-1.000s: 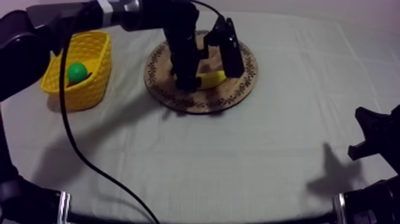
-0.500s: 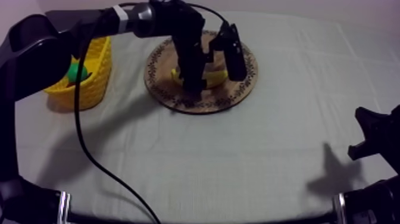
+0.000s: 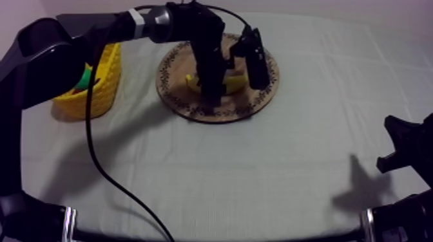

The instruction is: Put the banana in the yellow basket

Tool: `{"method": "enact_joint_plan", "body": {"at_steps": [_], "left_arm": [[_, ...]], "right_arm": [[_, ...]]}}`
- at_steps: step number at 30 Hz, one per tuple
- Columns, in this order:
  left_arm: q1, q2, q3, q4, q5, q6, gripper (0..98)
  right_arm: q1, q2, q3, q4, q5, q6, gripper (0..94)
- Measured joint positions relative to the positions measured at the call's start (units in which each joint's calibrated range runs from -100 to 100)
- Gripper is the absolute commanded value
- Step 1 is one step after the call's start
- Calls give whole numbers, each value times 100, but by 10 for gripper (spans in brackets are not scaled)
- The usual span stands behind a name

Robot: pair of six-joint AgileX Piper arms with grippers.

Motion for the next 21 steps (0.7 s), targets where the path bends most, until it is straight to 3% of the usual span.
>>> {"method": "enact_joint_plan", "body": {"at_steps": [8,21], "left_arm": [[0,30,-102,43,-11,-93,362],[-42,-244,-166,231,135,-36,289]], "right_arm": [[0,0,0,0,0,0,3],[0,0,0,0,0,3,3]]}}
